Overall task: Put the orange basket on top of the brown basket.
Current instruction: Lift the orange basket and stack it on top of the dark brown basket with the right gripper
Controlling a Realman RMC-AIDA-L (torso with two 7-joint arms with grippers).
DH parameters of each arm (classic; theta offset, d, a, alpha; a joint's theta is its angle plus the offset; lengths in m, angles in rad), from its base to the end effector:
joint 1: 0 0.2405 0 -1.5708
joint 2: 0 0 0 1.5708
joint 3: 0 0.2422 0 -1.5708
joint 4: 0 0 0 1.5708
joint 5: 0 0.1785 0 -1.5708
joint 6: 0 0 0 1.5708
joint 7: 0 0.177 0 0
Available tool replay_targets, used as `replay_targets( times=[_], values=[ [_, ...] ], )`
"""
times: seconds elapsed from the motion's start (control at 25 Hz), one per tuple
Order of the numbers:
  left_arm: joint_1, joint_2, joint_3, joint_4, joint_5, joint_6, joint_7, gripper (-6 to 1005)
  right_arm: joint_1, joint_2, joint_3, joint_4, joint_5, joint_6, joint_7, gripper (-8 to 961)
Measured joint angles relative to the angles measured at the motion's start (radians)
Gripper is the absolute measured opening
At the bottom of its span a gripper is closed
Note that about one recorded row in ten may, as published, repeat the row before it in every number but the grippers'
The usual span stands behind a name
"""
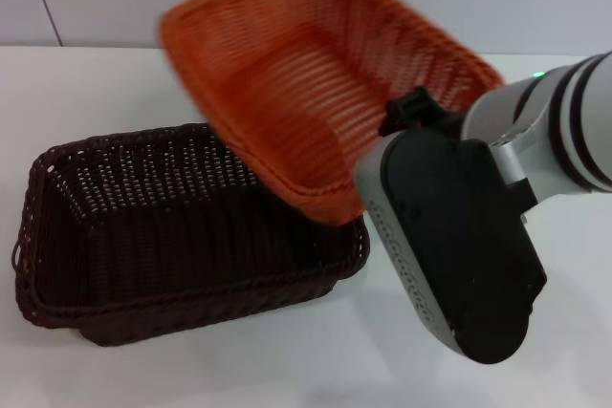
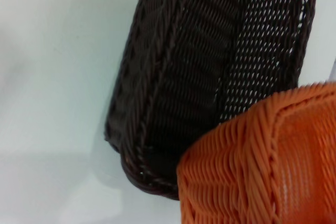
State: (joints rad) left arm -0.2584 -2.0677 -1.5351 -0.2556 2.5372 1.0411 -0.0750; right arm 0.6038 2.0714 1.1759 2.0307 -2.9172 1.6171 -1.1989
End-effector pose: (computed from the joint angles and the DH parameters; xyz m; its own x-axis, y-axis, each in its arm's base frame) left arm -0.3869 0.3012 0.0869 0.6691 -0.0168 0.7430 0.6951 0.3678 -0.6177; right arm 0.0712 0.2876 -0.0228 0.5359 0.5261 0.6603 0.7691 -0.6269 -0.1246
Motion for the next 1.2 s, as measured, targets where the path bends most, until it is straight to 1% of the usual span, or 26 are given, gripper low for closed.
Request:
replay_targets(
  times=[0.2, 0.28, 0.32, 0.52, 0.64, 0.68, 0.72, 0.88, 1.0, 1.08, 1.2],
  values=[
    [-0.002, 0.000, 0.002, 0.000, 0.000, -0.007, 0.000, 791, 0.014, -0.002, -0.020, 0.004, 0.000, -0.049, -0.076, 201],
    [-0.003, -0.001, 0.003, 0.000, 0.000, -0.011, 0.000, 791, 0.018, -0.008, -0.060, 0.003, 0.002, -0.067, -0.093, 200],
    [-0.004, -0.001, 0.005, -0.003, 0.000, -0.022, 0.000, 791, 0.018, -0.008, -0.060, 0.003, 0.002, -0.067, -0.093, 200],
    [-0.015, 0.000, 0.001, -0.006, 0.000, -0.041, 0.007, 791, 0.021, -0.028, -0.123, 0.001, 0.000, -0.098, -0.101, 199],
    [-0.011, 0.002, -0.001, -0.014, 0.000, -0.038, 0.008, 791, 0.010, -0.046, -0.156, -0.003, 0.000, -0.139, -0.103, 199],
    [-0.010, 0.003, -0.005, -0.015, 0.000, -0.036, 0.009, 791, 0.002, -0.056, -0.173, -0.011, 0.000, -0.178, -0.103, 198],
    [-0.011, 0.003, -0.006, -0.014, 0.000, -0.036, 0.009, 791, 0.002, -0.056, -0.173, -0.011, 0.000, -0.178, -0.103, 198],
    [-0.018, 0.005, -0.014, -0.003, 0.000, -0.045, 0.014, 791, 0.006, -0.068, -0.180, -0.067, 0.001, -0.271, -0.127, 197],
    [-0.018, 0.004, -0.020, -0.002, 0.000, -0.048, 0.015, 791, 0.017, -0.071, -0.194, -0.092, 0.002, -0.290, -0.132, 197],
    [-0.019, 0.002, -0.024, 0.002, 0.000, -0.052, 0.015, 791, 0.037, -0.080, -0.220, -0.123, 0.005, -0.303, -0.134, 196],
    [-0.021, 0.002, -0.026, 0.008, 0.000, -0.060, 0.015, 791, 0.045, -0.082, -0.232, -0.133, 0.006, -0.305, -0.134, 194]
  ],
)
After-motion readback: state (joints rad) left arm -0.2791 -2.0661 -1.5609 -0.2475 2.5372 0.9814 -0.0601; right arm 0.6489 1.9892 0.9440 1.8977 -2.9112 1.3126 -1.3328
